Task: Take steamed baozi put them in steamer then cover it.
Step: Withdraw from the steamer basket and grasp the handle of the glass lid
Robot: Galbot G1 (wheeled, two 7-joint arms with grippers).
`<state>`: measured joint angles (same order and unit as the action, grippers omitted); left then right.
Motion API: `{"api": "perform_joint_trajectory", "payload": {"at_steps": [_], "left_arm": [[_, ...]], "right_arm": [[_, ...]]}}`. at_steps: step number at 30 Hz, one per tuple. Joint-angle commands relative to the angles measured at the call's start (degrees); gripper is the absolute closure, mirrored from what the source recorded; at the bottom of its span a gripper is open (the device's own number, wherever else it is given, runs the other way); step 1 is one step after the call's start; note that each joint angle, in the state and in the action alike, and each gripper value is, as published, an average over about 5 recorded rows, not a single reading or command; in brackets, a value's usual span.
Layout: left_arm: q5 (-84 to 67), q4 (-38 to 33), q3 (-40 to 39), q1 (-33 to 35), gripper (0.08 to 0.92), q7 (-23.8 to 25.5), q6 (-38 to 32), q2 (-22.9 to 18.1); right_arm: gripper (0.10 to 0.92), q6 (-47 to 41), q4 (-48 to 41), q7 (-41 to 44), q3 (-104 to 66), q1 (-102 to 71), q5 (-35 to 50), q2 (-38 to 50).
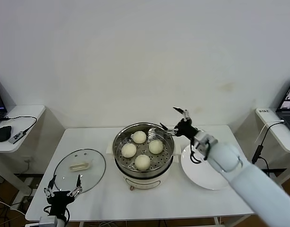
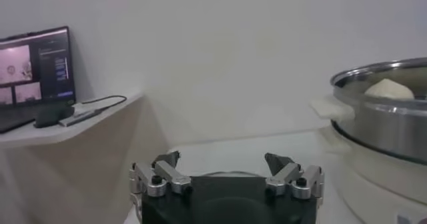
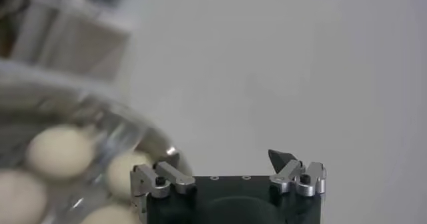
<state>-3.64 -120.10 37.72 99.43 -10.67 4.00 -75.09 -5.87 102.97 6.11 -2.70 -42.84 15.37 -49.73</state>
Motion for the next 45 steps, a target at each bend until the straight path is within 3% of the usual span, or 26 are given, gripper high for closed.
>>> {"api": "perform_joint_trajectory", "payload": {"at_steps": [1, 7, 14, 32, 45], "left_arm": [[28.08, 6.73, 0.52, 0.01, 0.177, 1.47, -3.54, 1.34], [56.67, 12.27, 2.81, -1.9, 0.177, -0.57, -8.67, 2.1], [73.25, 20.19, 1.92, -6.89, 0.177, -3.25, -11.7, 5.08], [74.58, 34.3, -2.13, -25.17, 0.177, 2.66, -8.99, 9.72], [72.86, 39.73, -3.39, -30.5, 0.177, 4.68, -8.65, 10.83]], "right_arm": [[0.203, 12.82, 2.23, 3.58, -40.24, -33.1, -6.8, -20.66], [0.203, 11.33, 6.81, 4.68, -49.45, -39.31, -6.93, -30.69], [0.203, 12.92, 8.26, 4.01, -50.93, -43.81, -8.19, -31.52], [0.203, 12.74, 12.26, 3.25, -51.05, -47.4, -8.32, -34.81], [0.203, 11.85, 13.05, 3.89, -49.88, -48.05, -9.76, -35.96]]}}
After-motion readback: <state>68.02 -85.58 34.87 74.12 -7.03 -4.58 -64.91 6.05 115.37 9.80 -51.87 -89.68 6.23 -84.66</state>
